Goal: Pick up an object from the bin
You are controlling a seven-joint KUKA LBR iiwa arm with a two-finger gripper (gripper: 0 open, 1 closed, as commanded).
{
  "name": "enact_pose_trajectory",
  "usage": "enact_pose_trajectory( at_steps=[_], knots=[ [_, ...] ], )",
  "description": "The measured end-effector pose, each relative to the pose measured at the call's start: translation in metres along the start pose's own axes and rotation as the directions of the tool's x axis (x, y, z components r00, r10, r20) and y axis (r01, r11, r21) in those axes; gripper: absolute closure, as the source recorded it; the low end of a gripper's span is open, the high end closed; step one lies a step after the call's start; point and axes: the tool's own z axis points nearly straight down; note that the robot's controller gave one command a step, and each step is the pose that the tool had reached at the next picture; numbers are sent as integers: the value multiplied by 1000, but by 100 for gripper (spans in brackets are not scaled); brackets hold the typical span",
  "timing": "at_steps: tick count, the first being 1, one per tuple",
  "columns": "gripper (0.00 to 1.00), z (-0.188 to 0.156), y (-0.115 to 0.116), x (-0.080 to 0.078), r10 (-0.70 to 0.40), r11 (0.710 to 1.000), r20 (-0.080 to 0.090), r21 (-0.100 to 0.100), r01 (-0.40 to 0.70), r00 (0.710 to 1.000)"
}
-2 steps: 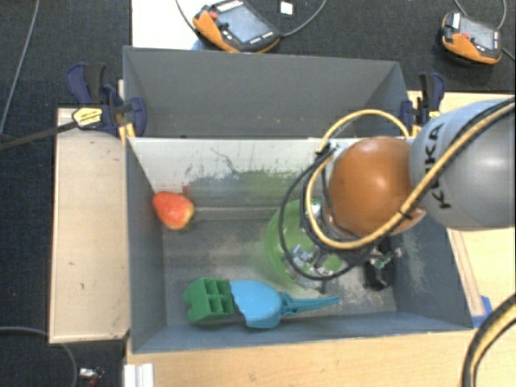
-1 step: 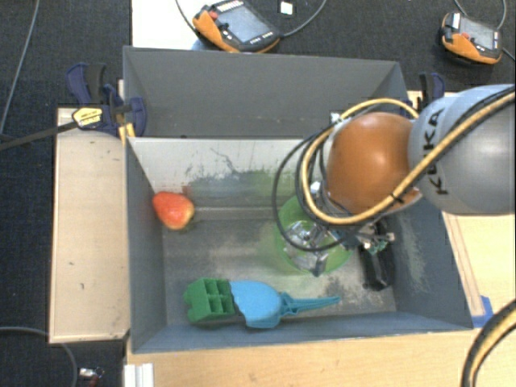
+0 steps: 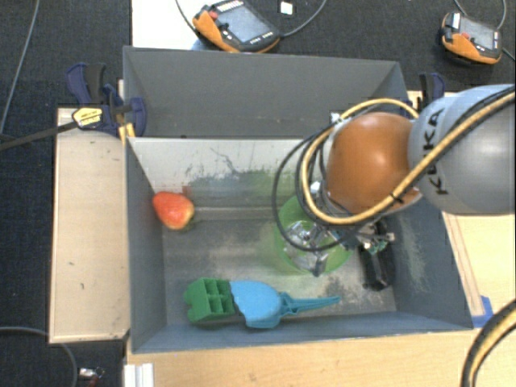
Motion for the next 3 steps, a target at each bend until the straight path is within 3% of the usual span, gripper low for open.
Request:
enact_pose_trajectory(
  at_steps=[1,2,3],
  knots=[
    [100,59,12,-12,-67,998,4,1,67,998],
    [100,7,9,-36,106,994,13,5,-106,994],
    [100,7,9,-36,108,994,13,5,-108,994]
  ],
)
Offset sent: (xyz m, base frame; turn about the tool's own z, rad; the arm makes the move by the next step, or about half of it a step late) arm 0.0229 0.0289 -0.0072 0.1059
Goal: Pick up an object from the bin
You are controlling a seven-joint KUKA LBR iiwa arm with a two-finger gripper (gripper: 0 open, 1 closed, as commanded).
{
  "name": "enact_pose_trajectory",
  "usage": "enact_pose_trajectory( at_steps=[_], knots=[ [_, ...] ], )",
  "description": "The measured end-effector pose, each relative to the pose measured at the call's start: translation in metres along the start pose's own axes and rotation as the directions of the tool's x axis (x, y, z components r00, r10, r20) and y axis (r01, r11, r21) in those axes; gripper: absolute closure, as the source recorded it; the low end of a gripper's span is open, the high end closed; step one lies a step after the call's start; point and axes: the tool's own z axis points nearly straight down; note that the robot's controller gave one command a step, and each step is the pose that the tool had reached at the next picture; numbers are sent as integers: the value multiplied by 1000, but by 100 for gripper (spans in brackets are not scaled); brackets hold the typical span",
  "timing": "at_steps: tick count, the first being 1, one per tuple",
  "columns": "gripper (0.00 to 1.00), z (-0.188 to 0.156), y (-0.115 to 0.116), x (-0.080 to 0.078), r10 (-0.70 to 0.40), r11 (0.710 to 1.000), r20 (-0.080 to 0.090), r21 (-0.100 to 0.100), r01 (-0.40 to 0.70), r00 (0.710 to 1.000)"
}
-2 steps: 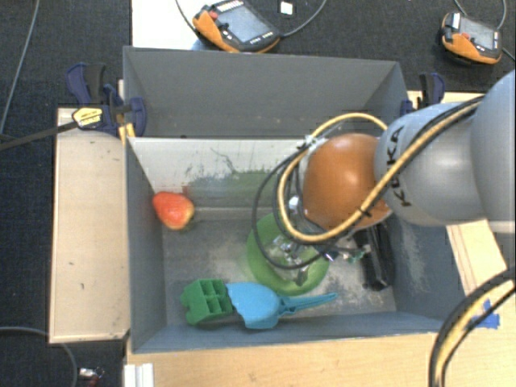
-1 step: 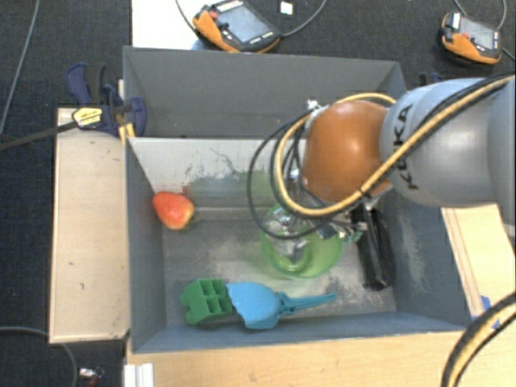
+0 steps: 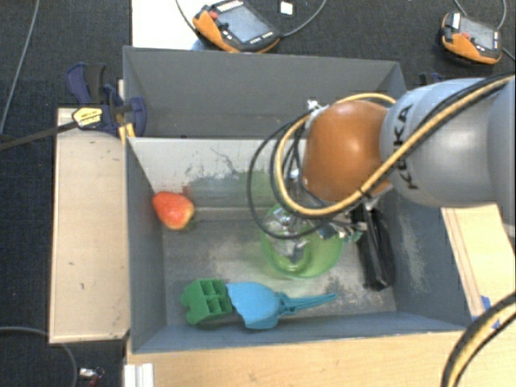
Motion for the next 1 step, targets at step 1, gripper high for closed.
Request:
enact_pose_trajectory(
  at_steps=[1],
  knots=[
    [100,2,0,-1,-26,1000,0,0,26,1000]
  ],
)
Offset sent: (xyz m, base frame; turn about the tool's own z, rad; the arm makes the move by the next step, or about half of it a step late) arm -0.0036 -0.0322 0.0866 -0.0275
